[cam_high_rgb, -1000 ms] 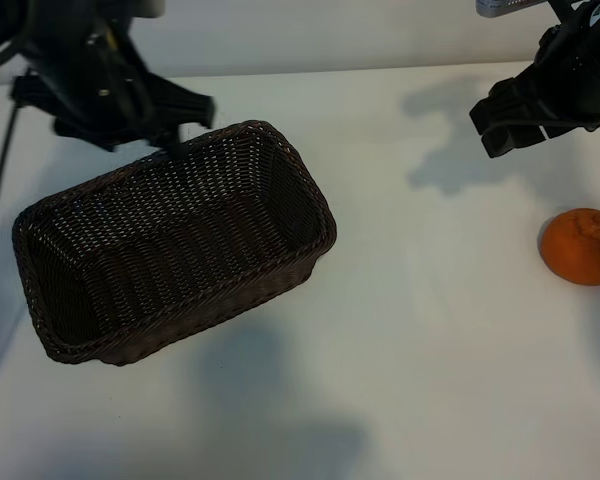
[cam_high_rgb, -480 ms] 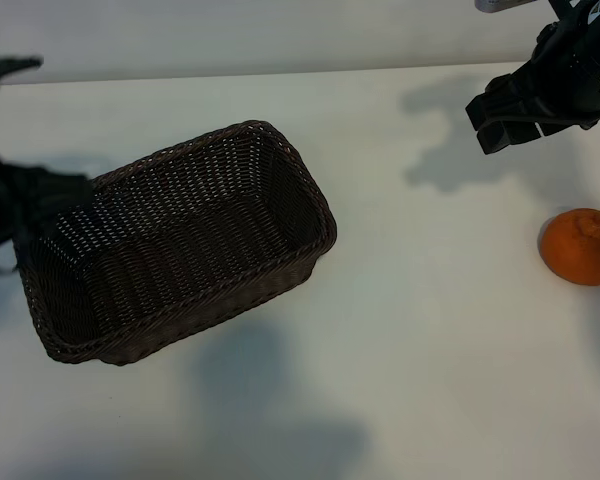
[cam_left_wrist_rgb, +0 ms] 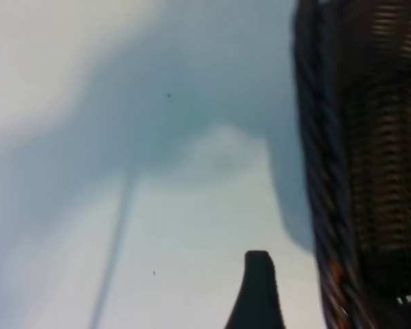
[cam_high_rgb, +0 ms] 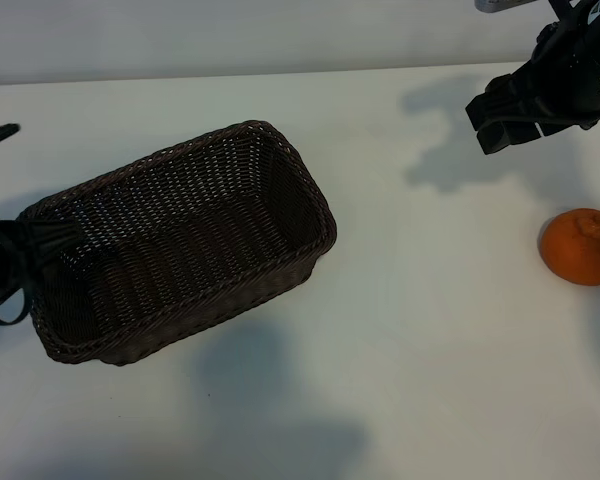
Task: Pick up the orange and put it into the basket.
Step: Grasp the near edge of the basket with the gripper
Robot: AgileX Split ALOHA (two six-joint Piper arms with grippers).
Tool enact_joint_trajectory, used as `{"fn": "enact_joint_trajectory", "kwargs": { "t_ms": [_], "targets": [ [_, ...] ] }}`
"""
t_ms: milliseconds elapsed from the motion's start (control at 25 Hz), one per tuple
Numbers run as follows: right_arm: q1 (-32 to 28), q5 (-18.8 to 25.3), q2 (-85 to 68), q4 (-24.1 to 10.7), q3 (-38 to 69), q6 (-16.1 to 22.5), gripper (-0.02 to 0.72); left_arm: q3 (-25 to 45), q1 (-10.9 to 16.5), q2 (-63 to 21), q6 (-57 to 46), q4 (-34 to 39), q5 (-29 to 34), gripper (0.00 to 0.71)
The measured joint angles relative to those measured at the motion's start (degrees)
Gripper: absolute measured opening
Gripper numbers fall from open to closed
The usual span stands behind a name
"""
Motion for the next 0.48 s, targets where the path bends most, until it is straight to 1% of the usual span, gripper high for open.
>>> {"fn": "enact_joint_trajectory", "kwargs": {
  "t_ms": [160,240,320,480],
  "targets": [
    [0.00,0.00,0.00,0.12,0.00,0.00,0.582,0.25,5.54,3.67,6.59,-5.13,-3.31,0.592],
    [0.00,0.00,0.00,0.24,0.00,0.00,0.582,0.25,7.36,5.50,10.43,-8.80,-6.01,0.592],
    [0.00,0.00,0.00,0.36,0.00,0.00,0.582,0.25,8.59,7.78,12.87,-11.37,-8.88,0.592],
    [0.00,0.00,0.00,0.46,0.00,0.00,0.582,0.25,9.02,12.89,14.39,-13.08,-12.10,0.592]
  ]
}}
